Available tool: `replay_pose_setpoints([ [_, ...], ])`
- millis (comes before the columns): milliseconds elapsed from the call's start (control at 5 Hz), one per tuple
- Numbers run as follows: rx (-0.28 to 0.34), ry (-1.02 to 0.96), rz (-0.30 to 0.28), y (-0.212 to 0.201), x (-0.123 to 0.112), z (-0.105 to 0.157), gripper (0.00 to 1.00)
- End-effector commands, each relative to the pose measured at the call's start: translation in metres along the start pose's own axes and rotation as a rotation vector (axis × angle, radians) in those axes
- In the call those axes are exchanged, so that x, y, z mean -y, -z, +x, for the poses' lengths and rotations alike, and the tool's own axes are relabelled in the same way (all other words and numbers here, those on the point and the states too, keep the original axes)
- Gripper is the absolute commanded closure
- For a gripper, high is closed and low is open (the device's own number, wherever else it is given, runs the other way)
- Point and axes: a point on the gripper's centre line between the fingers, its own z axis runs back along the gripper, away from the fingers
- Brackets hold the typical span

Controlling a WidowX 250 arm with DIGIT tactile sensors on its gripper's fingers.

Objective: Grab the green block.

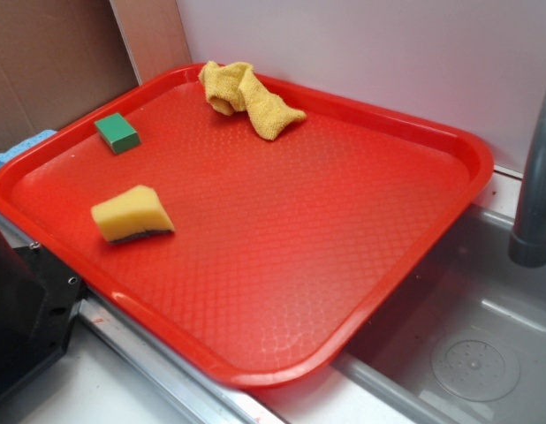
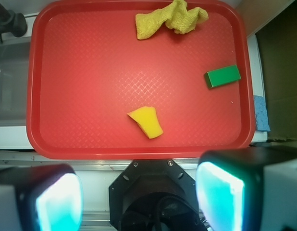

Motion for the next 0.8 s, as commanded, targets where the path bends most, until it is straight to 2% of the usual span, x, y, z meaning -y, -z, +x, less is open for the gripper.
replay_pose_setpoints([
  [0,0.0,0.0,0.0,0.0,0.0,0.0,0.0],
  [200,0.026,-0.257,-0.076,0.005,-0.014,0.008,0.0],
  [400,0.047,-0.459,-0.105,0.014,-0.025,0.011,0.0],
  [600,0.096,-0.68,-0.073,0.021,-0.043,0.019,0.0],
])
